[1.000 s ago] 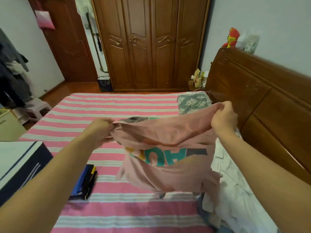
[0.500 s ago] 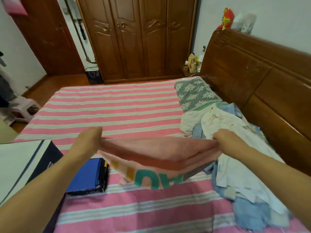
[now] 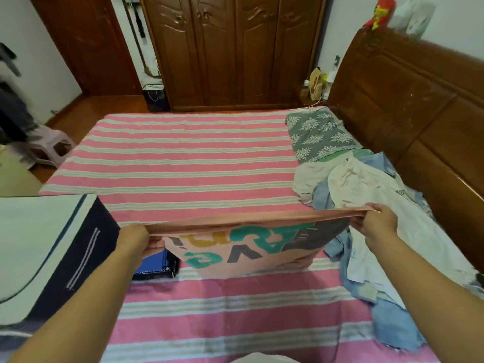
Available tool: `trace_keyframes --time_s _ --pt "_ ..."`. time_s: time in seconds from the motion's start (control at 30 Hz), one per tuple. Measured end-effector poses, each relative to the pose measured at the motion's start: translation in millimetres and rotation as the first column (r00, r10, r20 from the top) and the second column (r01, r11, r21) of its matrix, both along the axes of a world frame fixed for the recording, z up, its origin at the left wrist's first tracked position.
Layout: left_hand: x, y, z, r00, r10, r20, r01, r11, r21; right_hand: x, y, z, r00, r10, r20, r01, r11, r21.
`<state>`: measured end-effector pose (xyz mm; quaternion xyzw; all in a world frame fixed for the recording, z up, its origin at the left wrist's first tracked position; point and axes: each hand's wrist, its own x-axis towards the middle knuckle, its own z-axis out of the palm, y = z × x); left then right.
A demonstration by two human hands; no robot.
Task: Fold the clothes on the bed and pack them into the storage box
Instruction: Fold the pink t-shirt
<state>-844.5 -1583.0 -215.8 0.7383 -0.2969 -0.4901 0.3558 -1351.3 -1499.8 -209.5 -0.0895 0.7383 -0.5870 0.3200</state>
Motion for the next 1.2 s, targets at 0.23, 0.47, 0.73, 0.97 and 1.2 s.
trace_keyframes --time_s 0.23,0.47,0.73,0.97,1.2 --pt "30.3 81.2 -103.1 0.985 0.010 -0.169 0.026 0.977 0.212 -3.4 107.7 -77.5 0.967 0.243 0.071 -0.253 0.939 0.233" --pt "45.5 200.6 -199.8 0.972 0.154 -0.177 -0.042 0.857 0.514 31.5 224.5 -154.4 0.889 -0.076 0.452 -0.076 0.948 0.310" --pt "24.9 250.0 -202.6 0.988 0.143 -0.064 -0.048 0.665 0.745 55.7 263.6 -170.2 0.678 -0.336 0.654 -0.254 0.728 0.637" --pt "-7.9 44.7 -125.1 0.884 0.252 -0.394 -0.038 0.878 0.477 -0.2 73.4 -97.8 0.763 -0.213 0.611 -0.063 0.915 0.398" --pt "-45.7 -157.1 172.7 0.747 -0.022 -0.664 -0.210 0.940 -0.267 -21.9 -100.8 172.6 0.821 0.128 0.557 0.130 0.907 -0.399"
